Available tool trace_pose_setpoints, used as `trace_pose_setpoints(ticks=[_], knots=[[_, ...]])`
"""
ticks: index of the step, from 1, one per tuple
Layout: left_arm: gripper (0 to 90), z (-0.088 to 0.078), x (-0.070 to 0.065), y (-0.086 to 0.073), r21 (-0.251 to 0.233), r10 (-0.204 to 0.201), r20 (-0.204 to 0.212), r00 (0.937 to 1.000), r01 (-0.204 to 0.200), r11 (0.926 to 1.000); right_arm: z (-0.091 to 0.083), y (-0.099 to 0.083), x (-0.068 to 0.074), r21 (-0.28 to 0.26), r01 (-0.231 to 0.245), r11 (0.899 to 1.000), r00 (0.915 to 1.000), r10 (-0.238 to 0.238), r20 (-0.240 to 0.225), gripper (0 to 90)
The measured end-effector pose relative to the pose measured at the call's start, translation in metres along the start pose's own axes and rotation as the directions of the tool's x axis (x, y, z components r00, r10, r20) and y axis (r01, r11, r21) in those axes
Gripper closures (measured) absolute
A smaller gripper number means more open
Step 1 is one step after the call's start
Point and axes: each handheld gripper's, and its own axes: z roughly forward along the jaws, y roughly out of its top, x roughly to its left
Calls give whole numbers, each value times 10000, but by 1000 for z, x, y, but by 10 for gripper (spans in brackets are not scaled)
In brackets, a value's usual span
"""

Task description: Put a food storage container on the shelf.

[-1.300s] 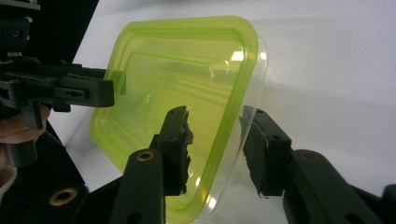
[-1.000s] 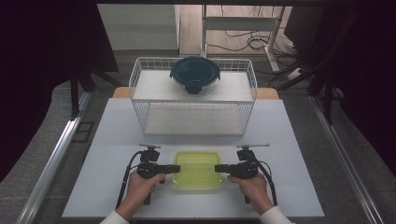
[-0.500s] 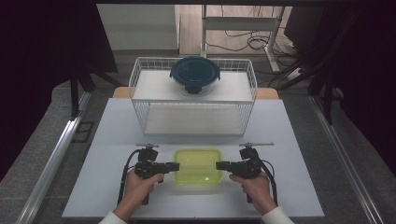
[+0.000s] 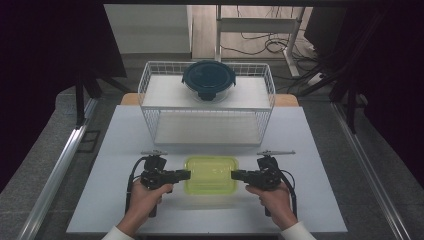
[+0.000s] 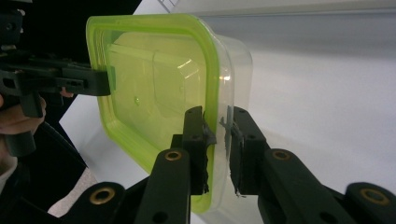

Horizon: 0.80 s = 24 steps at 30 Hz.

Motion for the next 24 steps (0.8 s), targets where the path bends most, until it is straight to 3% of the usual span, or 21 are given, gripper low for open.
trace_pose_setpoints(ticks=[15,24], knots=[[790,-8,-2,10,-195,197,191,9996,-193,9996,-5,10,5,-158,292,9995,9996,-292,-17,774],[789,-22,-12,35,-422,543,275,9981,-531,9977,-17,27,14,-597,571,9966,9983,-575,-51,775]])
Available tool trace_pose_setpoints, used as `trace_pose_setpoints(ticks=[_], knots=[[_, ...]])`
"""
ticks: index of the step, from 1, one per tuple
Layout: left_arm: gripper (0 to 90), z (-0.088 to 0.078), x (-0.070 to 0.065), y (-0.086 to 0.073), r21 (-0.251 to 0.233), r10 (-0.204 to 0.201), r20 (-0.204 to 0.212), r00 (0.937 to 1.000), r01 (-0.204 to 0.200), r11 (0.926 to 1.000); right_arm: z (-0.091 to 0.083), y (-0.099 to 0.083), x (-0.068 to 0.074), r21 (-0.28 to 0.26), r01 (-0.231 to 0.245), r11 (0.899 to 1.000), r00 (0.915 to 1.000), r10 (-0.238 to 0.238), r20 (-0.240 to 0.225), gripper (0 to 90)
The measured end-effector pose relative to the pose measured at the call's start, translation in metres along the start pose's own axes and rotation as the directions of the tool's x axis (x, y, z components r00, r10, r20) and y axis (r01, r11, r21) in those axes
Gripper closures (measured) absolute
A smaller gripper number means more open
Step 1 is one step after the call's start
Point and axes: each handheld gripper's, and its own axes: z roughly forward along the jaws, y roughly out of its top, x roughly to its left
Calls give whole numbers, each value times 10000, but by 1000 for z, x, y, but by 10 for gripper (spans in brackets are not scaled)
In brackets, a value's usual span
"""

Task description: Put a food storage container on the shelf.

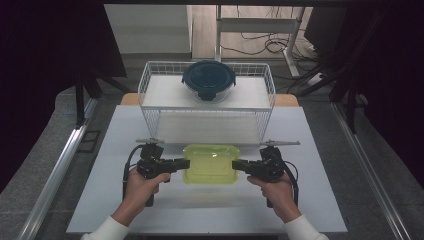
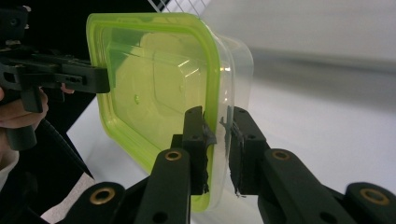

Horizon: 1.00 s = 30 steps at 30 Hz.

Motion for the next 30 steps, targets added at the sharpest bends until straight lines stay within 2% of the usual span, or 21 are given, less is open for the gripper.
trace_pose_setpoints(ticks=[11,18,25,30], knots=[[789,-17,-14,25,-564,412,-13,9992,-412,9976,-16,31,15,-492,605,9970,9982,-602,81,775],[789,-32,-24,44,-914,675,-100,9977,-682,9935,-27,52,28,-794,1149,9902,9933,-1134,227,775],[789,-40,-28,59,-1131,849,-205,9962,-867,9898,-32,71,35,-965,1423,9851,9897,-1401,300,775],[789,-45,-29,70,-1234,889,-133,9959,-899,9883,-34,83,37,-1029,1489,9835,9888,-1470,262,776]])
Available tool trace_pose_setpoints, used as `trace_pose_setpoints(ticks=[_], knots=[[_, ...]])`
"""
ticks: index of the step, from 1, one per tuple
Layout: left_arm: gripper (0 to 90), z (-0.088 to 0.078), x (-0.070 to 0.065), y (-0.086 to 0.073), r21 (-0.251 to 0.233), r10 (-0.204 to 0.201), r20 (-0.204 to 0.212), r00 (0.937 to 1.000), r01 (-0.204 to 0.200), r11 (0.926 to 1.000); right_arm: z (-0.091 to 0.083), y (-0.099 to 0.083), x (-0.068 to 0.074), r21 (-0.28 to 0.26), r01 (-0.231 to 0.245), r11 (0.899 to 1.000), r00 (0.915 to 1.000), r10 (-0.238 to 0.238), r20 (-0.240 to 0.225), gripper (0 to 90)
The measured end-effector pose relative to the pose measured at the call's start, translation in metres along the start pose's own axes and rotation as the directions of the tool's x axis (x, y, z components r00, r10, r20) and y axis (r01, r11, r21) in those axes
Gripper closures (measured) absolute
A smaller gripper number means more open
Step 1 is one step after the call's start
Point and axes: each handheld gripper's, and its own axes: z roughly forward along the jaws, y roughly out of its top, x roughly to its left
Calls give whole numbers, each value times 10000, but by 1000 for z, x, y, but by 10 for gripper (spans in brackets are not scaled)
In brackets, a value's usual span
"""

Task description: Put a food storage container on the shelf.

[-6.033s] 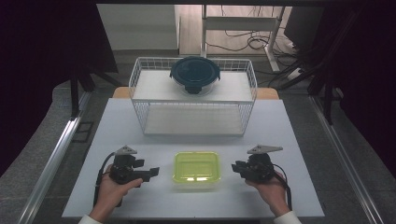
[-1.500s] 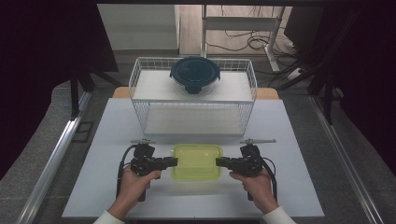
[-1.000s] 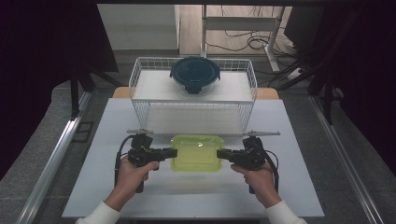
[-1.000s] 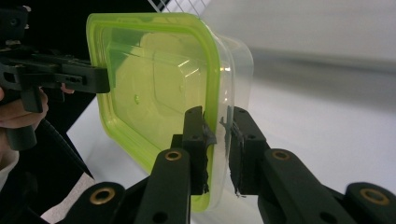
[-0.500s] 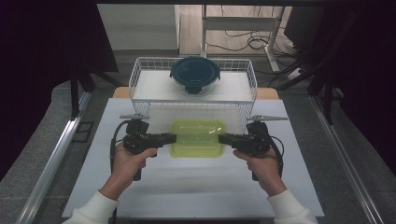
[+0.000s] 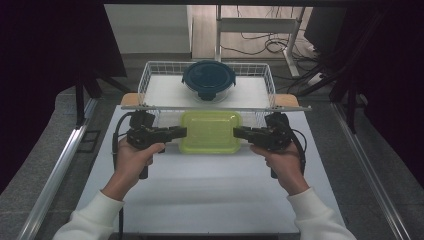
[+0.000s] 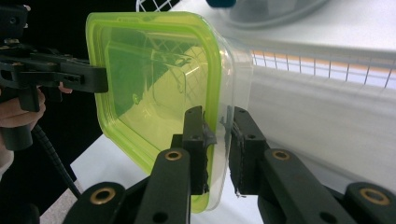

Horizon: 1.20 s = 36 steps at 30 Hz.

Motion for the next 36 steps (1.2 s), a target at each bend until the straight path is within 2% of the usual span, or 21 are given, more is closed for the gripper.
trace_pose_setpoints(ticks=[9,20,28,36], knots=[[788,-7,-3,21,-226,187,106,9998,-184,9996,-7,23,5,-160,293,9994,9996,-292,69,776],[788,-7,2,41,-320,30,322,9995,-20,9995,-8,44,2,-321,279,9991,9996,-280,-22,776],[787,-13,1,55,-412,199,365,9991,-184,9990,-11,59,3,-489,374,9981,9992,-380,-124,776],[787,-13,4,67,-421,169,336,9993,-155,9990,-9,69,0,-606,376,9975,9989,-392,-240,776]])
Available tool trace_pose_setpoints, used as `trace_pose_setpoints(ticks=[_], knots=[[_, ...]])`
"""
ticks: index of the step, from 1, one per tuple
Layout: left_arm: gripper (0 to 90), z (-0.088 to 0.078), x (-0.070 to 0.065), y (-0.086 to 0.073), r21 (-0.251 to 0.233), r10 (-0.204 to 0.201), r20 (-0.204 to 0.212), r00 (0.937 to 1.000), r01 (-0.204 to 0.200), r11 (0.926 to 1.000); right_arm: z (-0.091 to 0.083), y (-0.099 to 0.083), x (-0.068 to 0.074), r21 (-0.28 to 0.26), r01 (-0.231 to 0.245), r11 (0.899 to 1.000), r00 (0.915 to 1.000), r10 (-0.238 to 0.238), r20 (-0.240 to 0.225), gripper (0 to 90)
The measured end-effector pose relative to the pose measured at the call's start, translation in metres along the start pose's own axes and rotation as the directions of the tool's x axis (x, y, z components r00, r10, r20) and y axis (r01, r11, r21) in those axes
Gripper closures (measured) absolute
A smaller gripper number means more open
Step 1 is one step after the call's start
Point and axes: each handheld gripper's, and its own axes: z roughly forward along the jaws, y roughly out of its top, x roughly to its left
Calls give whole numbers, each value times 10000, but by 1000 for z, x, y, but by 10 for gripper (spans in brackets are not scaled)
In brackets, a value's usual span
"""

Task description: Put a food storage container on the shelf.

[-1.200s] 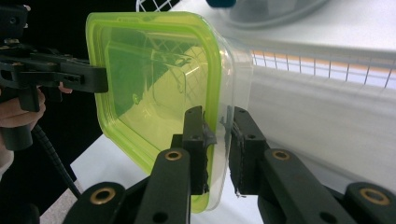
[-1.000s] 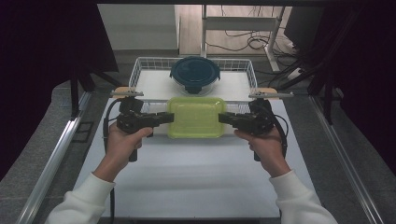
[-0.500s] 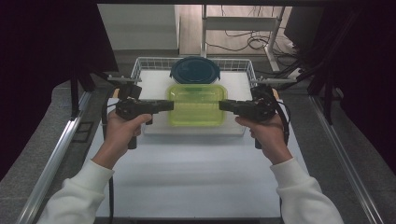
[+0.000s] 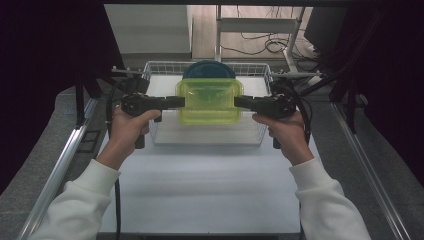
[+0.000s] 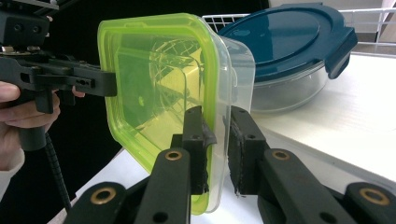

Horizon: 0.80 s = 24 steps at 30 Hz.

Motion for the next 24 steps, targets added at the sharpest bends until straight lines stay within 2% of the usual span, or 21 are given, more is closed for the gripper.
trace_pose_setpoints(ticks=[24], knots=[[788,7,10,40,-44,179,1,9998,-179,9998,5,35,-13,-279,-69,9996,10000,69,16,779]])
